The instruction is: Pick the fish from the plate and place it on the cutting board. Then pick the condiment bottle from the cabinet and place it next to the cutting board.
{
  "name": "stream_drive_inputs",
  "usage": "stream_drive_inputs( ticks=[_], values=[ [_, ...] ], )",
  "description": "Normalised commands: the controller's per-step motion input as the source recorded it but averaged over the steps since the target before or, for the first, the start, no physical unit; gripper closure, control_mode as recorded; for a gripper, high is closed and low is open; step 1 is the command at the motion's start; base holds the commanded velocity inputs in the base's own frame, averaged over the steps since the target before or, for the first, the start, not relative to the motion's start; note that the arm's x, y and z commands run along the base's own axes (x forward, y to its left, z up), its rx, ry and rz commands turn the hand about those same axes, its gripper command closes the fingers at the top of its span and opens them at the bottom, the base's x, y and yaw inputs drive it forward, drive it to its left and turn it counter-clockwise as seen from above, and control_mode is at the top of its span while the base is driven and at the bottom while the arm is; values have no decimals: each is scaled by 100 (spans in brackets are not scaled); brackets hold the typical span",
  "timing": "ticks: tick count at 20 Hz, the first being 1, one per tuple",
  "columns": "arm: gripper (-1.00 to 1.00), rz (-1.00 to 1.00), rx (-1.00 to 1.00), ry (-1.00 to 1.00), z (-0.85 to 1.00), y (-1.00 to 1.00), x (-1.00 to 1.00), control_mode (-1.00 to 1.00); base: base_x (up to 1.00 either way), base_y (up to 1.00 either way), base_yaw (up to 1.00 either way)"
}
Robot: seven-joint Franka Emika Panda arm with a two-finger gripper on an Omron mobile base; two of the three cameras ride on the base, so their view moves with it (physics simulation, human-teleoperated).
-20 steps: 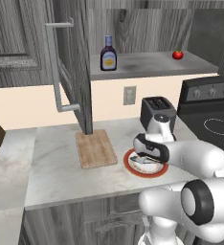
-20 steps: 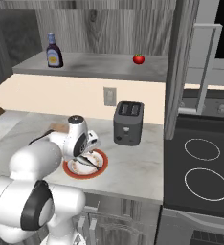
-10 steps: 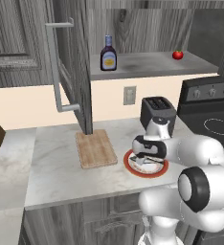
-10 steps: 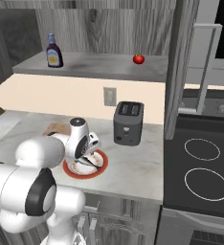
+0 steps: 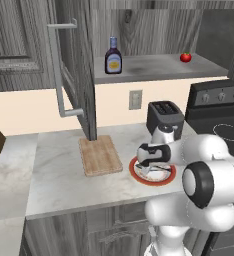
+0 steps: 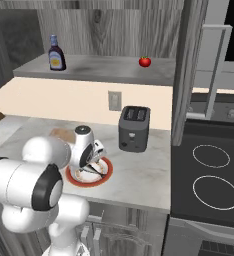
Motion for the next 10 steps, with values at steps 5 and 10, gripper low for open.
stream_drive_inputs(
  ticks=[5, 10],
  values=[
    [-100, 1, 0, 0, -16, 0, 9, -100, 0, 0, 0],
    [-100, 1, 0, 0, -14, 0, 8, -100, 0, 0, 0]
  ],
)
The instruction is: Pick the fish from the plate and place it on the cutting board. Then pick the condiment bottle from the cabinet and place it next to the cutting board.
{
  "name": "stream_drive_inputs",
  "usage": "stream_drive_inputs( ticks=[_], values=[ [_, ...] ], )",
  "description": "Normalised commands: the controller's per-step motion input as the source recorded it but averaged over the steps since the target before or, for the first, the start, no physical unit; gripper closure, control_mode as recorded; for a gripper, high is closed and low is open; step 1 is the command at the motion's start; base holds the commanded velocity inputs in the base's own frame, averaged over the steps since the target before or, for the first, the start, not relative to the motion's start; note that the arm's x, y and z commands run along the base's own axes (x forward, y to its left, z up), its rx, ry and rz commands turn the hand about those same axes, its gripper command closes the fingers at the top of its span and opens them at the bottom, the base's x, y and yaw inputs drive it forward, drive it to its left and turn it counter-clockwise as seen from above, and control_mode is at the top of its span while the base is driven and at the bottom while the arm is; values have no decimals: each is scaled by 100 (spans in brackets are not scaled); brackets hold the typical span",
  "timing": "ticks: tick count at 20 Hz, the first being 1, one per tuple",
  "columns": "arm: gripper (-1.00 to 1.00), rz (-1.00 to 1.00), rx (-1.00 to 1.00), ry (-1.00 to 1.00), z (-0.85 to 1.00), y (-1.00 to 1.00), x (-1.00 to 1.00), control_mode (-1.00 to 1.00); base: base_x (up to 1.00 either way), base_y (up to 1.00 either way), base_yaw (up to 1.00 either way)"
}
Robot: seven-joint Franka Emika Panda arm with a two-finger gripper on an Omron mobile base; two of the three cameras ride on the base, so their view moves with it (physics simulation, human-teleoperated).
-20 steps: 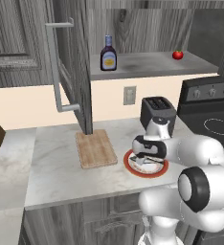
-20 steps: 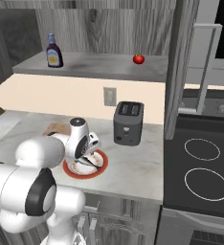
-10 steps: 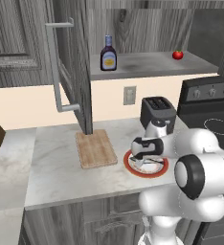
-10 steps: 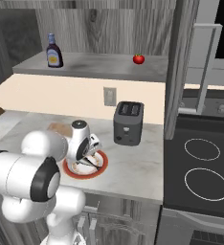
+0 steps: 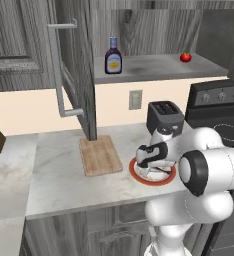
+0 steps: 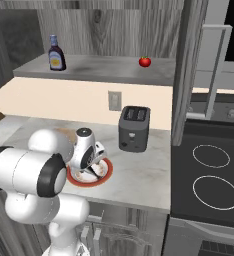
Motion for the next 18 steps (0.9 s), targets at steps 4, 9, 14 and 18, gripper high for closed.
stream_drive_inputs(
  ticks=[4, 9, 14, 18],
  values=[
    [100, 1, 0, 0, -10, 0, 6, -100, 0, 0, 0],
    [100, 0, 0, 0, 0, 0, 0, -100, 0, 0, 0],
    [100, 0, 0, 0, 0, 0, 0, -100, 0, 0, 0],
    [100, 0, 0, 0, 0, 0, 0, -100, 0, 0, 0]
  ],
)
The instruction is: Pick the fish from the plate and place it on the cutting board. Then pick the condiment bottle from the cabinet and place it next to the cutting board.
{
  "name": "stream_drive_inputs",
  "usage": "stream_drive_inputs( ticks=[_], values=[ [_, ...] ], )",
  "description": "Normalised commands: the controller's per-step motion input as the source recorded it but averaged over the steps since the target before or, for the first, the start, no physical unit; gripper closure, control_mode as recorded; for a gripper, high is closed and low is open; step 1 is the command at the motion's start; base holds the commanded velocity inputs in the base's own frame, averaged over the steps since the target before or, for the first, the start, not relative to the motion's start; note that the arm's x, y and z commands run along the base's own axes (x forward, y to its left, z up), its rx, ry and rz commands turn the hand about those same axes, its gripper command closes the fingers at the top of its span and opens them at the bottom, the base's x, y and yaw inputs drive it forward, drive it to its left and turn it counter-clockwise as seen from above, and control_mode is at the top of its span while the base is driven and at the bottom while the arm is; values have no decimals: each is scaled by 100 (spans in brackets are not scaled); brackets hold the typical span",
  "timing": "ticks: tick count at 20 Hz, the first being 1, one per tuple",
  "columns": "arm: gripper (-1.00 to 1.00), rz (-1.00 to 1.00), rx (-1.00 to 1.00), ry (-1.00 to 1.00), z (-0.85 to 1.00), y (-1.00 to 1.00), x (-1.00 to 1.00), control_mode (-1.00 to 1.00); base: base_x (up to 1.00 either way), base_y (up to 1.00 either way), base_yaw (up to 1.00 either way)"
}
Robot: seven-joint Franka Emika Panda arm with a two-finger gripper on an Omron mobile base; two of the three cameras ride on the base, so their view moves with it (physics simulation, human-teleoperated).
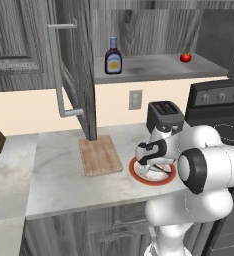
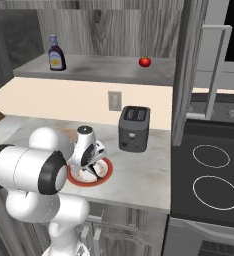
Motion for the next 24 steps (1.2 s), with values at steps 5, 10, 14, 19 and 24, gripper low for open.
stream_drive_inputs(
  ticks=[5, 10, 14, 19, 24],
  values=[
    [100, 1, 0, -2, 4, 0, 0, -100, 0, 0, 0],
    [100, 2, 3, -4, 13, 0, 0, -100, 0, 0, 0],
    [100, 2, 4, -4, 14, 0, 0, -100, 0, 0, 0],
    [100, 3, 3, 0, 15, 4, 0, -100, 0, 0, 0],
    [100, 2, 2, 0, 15, 11, 0, -100, 0, 0, 0]
  ],
)
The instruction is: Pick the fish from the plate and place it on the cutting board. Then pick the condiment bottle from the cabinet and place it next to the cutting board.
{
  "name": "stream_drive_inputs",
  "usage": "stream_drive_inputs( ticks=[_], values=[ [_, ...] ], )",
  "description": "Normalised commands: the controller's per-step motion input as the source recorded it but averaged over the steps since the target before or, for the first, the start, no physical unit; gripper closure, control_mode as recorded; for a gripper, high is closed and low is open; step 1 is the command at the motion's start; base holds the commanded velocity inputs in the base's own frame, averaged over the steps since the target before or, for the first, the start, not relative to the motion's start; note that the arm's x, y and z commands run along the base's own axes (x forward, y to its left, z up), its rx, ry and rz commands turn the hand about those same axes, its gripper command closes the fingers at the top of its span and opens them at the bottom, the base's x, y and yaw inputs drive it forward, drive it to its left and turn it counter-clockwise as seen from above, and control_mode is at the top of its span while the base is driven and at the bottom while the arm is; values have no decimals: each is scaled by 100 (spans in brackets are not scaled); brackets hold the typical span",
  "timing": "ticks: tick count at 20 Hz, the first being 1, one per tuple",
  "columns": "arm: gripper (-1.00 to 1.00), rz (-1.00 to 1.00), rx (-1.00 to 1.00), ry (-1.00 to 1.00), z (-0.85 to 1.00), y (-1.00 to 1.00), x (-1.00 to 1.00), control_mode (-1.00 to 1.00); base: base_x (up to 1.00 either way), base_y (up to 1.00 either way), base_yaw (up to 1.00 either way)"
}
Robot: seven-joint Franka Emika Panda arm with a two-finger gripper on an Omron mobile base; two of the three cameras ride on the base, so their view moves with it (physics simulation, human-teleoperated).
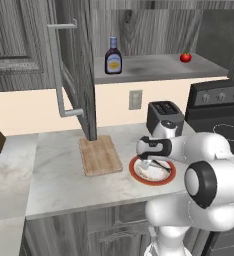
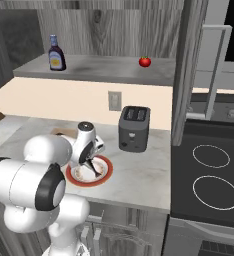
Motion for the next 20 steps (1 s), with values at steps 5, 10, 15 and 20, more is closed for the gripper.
stream_drive_inputs(
  ticks=[5, 10, 15, 20],
  values=[
    [100, 2, 1, 0, 13, 19, 1, -100, 0, 0, 0],
    [100, 2, 0, 0, 10, 26, 3, -100, 0, 0, 0],
    [100, 2, 0, 0, 7, 27, 7, -100, 0, 0, 0],
    [100, 2, 0, 0, 6, 27, 11, -100, 0, 0, 0]
  ],
)
